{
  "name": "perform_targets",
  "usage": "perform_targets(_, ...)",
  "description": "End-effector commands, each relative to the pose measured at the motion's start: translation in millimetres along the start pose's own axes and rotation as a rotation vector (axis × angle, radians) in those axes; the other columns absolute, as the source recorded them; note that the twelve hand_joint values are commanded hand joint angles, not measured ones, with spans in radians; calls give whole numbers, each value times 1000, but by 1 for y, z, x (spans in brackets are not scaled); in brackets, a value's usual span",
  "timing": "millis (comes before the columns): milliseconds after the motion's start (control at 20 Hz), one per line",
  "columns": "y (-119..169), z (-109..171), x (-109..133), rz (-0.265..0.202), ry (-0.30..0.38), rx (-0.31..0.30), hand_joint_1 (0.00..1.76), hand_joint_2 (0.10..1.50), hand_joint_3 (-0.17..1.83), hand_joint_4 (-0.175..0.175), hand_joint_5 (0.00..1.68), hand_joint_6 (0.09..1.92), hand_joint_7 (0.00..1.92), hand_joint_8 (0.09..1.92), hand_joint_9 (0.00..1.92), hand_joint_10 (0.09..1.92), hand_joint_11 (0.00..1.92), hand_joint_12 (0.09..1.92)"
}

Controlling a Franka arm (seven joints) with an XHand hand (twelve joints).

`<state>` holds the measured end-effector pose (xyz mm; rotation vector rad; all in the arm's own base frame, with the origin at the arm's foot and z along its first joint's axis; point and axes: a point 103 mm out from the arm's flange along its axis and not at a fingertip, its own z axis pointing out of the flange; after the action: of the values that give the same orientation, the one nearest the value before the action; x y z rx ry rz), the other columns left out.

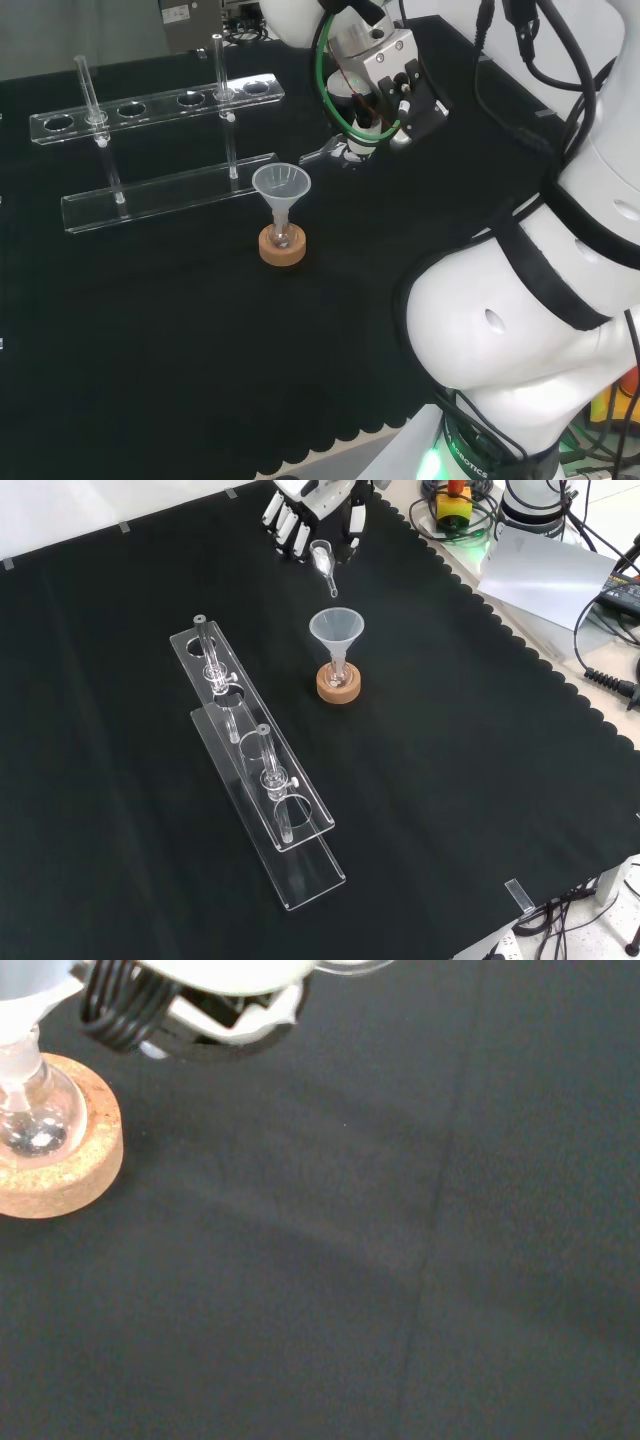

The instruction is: Pour all the NaCl from the weighing funnel into the round-bottom flask.

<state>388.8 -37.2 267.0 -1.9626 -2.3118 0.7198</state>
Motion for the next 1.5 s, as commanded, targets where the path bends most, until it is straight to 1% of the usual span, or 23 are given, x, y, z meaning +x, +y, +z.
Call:
perform_targets(50, 6, -2, 4, -18, -46, 26, 1083, 699, 712, 175, 1118, 966, 567, 667, 816, 499, 495, 1274)
perform_targets(250, 8, -1, 7, -27, -62, 42, 1083, 699, 713, 175, 1119, 965, 566, 666, 815, 498, 495, 1274)
perform_targets(600, 15, -3, 14, -47, -120, 68, 1083, 697, 714, 175, 1119, 964, 559, 664, 805, 493, 492, 1274)
perform_targets(750, 18, -5, 15, -47, -136, 74, 1083, 697, 714, 175, 1120, 963, 556, 663, 800, 491, 489, 1273)
perform_targets(1150, 23, -10, 21, -46, -222, 84, 1083, 697, 713, 175, 1121, 961, 553, 663, 797, 491, 484, 1275)
perform_targets(1500, 26, -13, 22, -44, -260, 103, 1083, 698, 712, 175, 1120, 961, 552, 664, 794, 491, 483, 1276)
